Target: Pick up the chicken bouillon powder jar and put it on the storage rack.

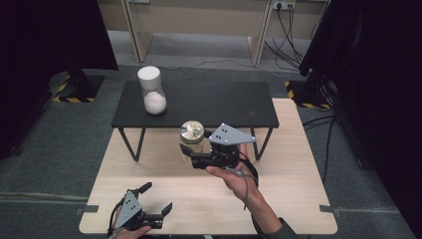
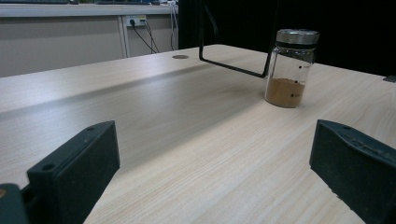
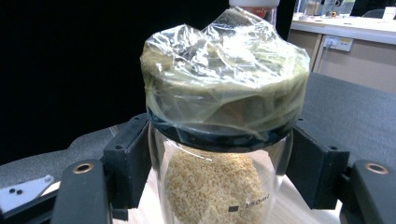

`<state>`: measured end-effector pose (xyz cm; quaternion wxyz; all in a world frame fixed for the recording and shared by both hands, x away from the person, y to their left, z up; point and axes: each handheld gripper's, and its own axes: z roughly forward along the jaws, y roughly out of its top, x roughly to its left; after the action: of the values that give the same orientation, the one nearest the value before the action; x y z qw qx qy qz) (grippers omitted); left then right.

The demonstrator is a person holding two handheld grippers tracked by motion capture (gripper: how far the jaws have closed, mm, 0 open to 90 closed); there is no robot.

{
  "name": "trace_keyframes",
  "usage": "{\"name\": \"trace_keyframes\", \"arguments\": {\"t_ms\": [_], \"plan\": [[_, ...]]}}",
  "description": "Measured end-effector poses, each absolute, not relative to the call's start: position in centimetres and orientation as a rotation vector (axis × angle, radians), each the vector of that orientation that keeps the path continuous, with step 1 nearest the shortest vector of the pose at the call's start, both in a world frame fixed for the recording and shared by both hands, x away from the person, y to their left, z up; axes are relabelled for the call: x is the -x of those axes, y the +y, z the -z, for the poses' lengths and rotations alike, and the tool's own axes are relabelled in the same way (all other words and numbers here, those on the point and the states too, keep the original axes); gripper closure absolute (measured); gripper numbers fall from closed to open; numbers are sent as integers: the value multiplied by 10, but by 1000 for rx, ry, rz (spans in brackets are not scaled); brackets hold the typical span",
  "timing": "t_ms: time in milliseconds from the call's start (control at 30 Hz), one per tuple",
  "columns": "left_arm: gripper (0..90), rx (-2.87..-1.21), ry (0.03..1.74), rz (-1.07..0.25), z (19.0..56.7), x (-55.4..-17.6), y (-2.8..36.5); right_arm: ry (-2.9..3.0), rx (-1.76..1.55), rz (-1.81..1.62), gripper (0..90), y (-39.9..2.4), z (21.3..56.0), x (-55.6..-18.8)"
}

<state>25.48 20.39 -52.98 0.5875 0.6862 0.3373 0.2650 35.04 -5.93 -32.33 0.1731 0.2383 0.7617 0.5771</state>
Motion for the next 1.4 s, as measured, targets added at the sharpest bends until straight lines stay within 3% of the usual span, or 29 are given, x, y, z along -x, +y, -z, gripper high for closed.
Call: {"name": "trace_keyframes", "arguments": {"t_ms": [1400], "plan": [[10, -1599, 779, -615, 530, -254, 203, 2111, -768, -1574, 309, -30, 283, -407]]}}
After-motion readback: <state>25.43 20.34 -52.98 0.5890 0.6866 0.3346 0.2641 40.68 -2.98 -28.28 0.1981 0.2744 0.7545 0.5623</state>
